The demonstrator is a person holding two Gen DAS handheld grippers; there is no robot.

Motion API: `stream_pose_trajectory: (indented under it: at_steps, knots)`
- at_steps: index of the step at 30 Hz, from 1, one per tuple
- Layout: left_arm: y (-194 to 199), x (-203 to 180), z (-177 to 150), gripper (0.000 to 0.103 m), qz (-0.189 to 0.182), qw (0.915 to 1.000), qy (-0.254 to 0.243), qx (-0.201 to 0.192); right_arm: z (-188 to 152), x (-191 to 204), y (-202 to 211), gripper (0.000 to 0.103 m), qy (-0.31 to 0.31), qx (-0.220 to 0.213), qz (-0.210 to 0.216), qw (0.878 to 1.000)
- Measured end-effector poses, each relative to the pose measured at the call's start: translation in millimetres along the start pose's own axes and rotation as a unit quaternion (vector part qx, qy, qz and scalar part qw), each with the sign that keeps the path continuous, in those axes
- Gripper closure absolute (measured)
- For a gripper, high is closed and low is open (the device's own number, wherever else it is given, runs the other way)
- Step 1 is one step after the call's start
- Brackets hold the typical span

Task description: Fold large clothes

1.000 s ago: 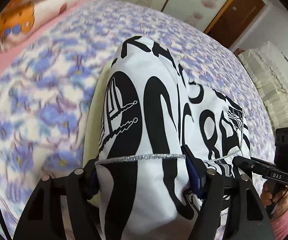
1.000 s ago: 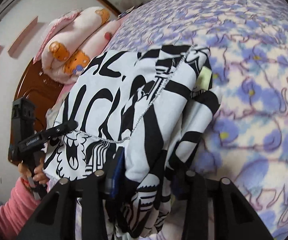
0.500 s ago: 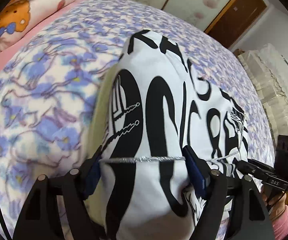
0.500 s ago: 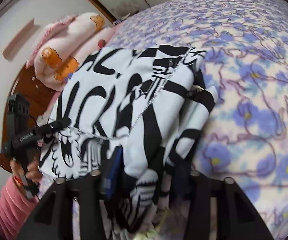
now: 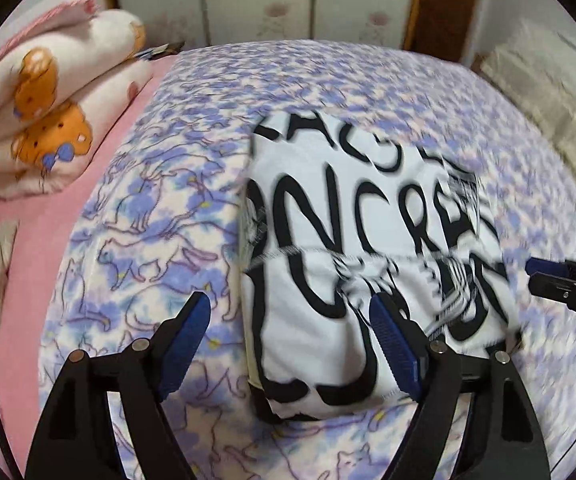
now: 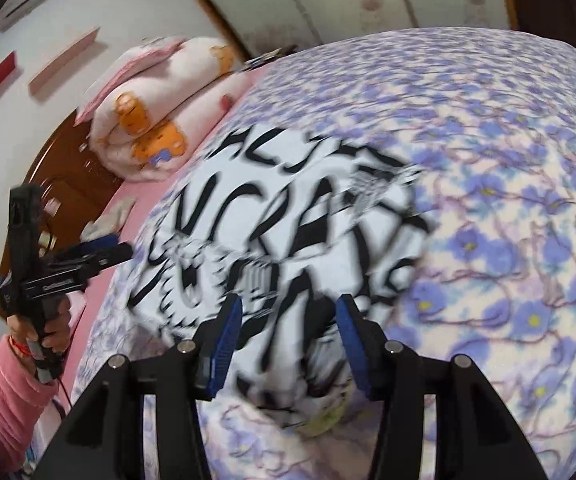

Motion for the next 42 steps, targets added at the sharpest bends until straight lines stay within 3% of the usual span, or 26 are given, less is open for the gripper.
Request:
stream_pose_trajectory:
  at_steps: [1, 4, 7, 9, 12, 17, 21, 24, 29, 33, 39, 42]
  knots:
    - [-1.9, -3.8, -2.8, 0.033, 0.007, 0.9999, -0.007, 0.004, -6.1, 5.1, -6.0, 0.06, 0.003, 0.008, -0.002, 1.0]
    - [-16.1, -11.1, -17.6, 0.035, 0.06, 0.9975, -0.03, 0.024, -23.4, 11.2, -23.2, 0.085, 0.004, 0.031, -0.018, 0.999]
    - [-19.0, -5.9, -26.8, 0.035, 0.057, 0.9981, -0.005, 0.022, -36.5, 1.5, -30.4, 0.103, -0.008, 0.027, -0.048, 0.998]
    - [-23.4, 0.1, -29.4, 0.034, 0.04, 0.9987, 0.02, 0.025, -43.7, -10.8, -33.8, 0.103, -0.03, 0.021, -0.04, 0.999]
    - [-32.9, 6.4, -37.7, 0.032, 0.034, 0.9977, 0.049, 0.033, -54.1, -18.0, -43.7, 0.103, -0.027, 0.014, -0.062, 0.998]
    - [-13.5, 0.3, -50.6, 0.032, 0.079, 0.9929, 0.089, 0.01, -57.1, -4.5, -27.6, 0.103, -0.021, -0.011, -0.1, 0.995]
    - [21.3, -21.9, -67.5, 0.032, 0.106, 0.9907, 0.084, -0.013, -78.6, 0.3, 4.7, 0.1, -0.026, -0.021, -0.113, 0.993]
    - [44.7, -46.6, -90.7, 0.031, 0.099, 0.9917, 0.082, -0.008, -114.6, -9.6, 31.9, 0.1, -0.044, -0.005, -0.119, 0.992]
    - [80.4, -92.7, -145.8, 0.031, 0.094, 0.9864, 0.133, 0.022, -182.4, -32.3, 79.4, 0.1, -0.087, 0.014, -0.12, 0.989]
    - [111.7, -147.0, -202.0, 0.031, 0.094, 0.9804, 0.168, 0.041, -248.7, -55.0, 130.7, 0.1, -0.103, 0.037, -0.124, 0.986]
    - [153.9, -242.1, -290.4, 0.031, 0.054, 0.9716, 0.218, 0.074, -338.5, -84.9, 210.7, 0.098, -0.122, 0.058, -0.14, 0.981]
    - [180.7, -284.5, -327.7, 0.031, 0.053, 0.9695, 0.226, 0.078, -376.2, -97.8, 247.2, 0.081, -0.137, 0.067, -0.137, 0.979]
Point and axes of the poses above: each gripper's, at about its wrist camera, not at the fingertips, and y roughly against the way its jaws point, x to its left, z to its top, the point moved 4 cm from there along -y, roughly the way its jaws point, and after that the axes turned 3 degrees about -y, right-handed, at the moved point
